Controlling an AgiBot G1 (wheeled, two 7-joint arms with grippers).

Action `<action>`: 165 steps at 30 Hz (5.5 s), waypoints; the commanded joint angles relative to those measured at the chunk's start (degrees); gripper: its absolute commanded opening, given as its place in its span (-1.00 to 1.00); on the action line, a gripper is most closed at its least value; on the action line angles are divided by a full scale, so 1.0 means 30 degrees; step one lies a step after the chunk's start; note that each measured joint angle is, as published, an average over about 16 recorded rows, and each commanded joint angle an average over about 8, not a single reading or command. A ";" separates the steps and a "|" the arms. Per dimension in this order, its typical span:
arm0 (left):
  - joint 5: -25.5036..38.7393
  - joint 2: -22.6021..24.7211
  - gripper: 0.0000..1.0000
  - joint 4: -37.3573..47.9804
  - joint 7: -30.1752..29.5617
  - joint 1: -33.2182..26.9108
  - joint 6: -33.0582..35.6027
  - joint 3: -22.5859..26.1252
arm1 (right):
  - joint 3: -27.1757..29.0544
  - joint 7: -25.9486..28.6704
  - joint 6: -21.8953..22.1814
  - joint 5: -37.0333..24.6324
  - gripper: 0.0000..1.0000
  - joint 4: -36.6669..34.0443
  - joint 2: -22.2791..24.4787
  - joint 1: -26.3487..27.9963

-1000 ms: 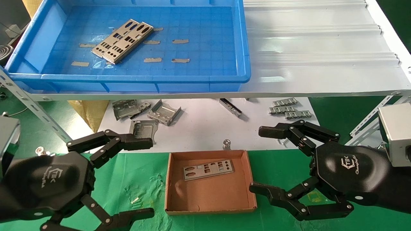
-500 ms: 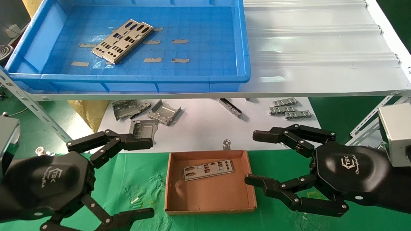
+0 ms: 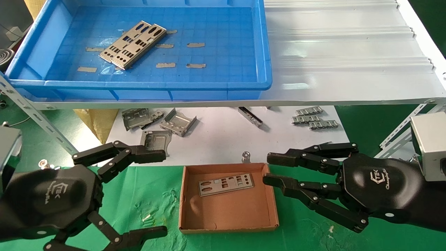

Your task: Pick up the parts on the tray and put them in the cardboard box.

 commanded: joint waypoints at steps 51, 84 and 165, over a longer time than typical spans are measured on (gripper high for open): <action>1.2572 1.0362 1.00 2.3695 0.2949 -1.7637 -0.7236 0.5506 | 0.0000 0.0000 0.0000 0.0000 0.69 0.0000 0.0000 0.0000; 1.2253 1.1203 -1.00 2.4617 0.3004 -1.7387 -1.0462 0.5260 | 0.0000 0.0000 0.0000 0.0000 1.00 0.0000 0.0000 0.0000; 1.0056 1.2846 -1.00 1.7664 1.1877 -0.8556 -0.3640 1.0285 | 0.0000 0.0000 0.0000 0.0000 1.00 0.0000 0.0000 0.0000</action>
